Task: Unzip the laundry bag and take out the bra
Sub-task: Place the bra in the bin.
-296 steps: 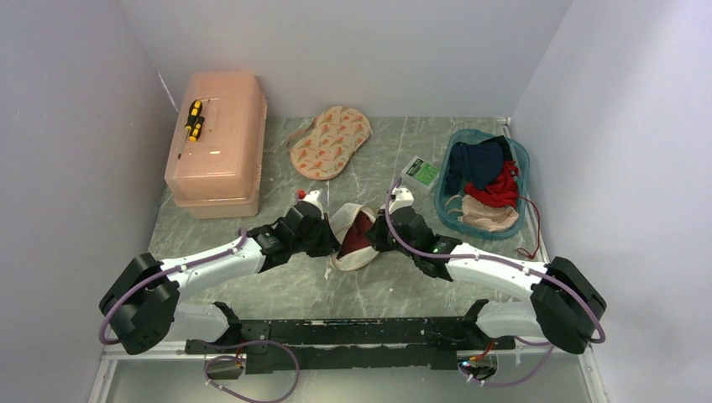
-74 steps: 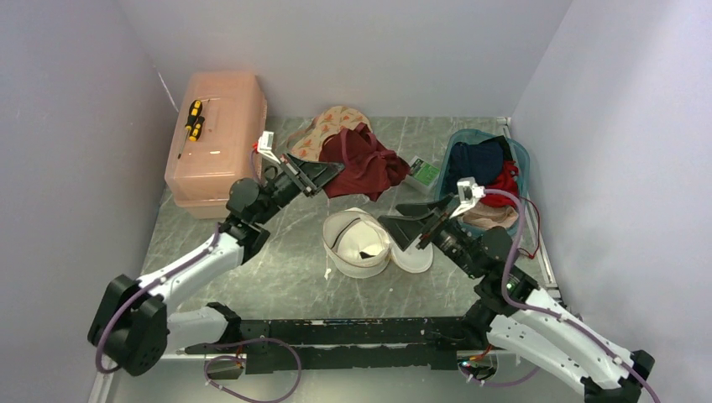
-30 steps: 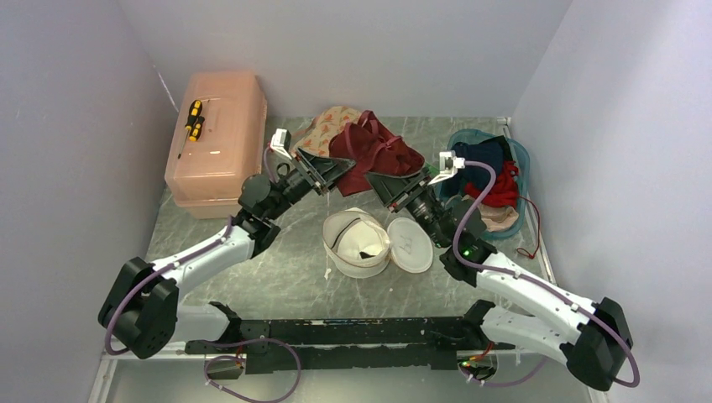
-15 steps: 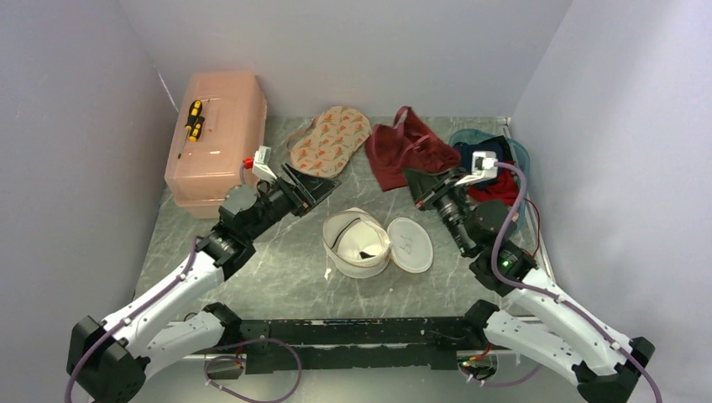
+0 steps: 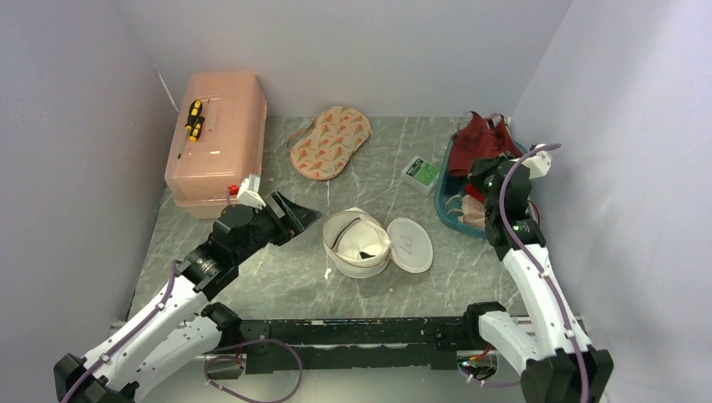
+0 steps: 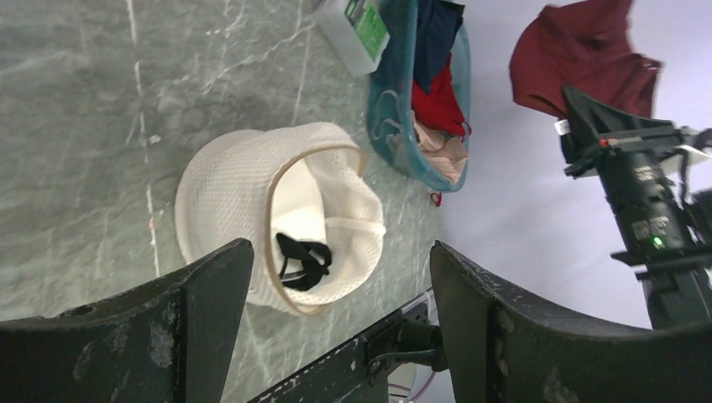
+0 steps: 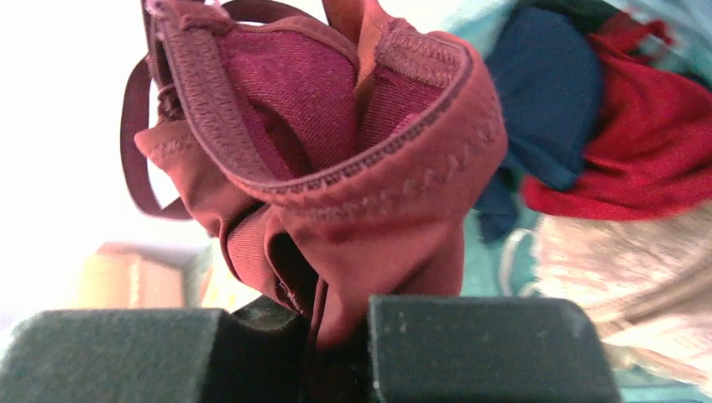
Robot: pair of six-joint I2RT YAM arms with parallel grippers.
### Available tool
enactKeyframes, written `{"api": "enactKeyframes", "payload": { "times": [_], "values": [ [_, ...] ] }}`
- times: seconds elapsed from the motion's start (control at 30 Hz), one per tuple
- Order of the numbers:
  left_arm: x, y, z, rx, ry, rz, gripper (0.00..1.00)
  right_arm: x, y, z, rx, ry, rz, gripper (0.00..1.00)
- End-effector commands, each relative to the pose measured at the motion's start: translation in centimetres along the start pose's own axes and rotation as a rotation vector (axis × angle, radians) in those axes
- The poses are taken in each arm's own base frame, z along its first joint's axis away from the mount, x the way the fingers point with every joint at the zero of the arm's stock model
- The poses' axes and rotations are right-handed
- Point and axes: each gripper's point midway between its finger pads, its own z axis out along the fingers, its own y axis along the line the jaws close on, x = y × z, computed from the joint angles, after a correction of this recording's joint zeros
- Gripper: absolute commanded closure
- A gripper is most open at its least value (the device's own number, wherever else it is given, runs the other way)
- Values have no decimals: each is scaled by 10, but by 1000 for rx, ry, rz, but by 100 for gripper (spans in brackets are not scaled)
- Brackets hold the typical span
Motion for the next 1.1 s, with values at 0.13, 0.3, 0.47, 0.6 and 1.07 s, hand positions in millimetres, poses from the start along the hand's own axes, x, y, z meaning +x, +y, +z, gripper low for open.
{"api": "enactKeyframes", "payload": {
  "times": [0.13, 0.3, 0.47, 0.6, 1.07],
  "values": [
    [15, 25, -12, -13, 5, -26, 19, 28, -65, 46, 120, 79, 225, 100],
    [25, 36, -10, -43, 41, -32, 20, 50, -92, 63, 174, 121, 205, 100],
    [33, 42, -6, -51, 67, -43, 20, 72, -130, 71, 273, 156, 185, 100],
    [37, 47, -1, -66, 85, -38, 20, 86, -148, 72, 301, 179, 204, 100],
    [45, 48, 11, -64, 137, -30, 20, 126, -156, 68, 290, 306, 244, 94]
  ]
}}
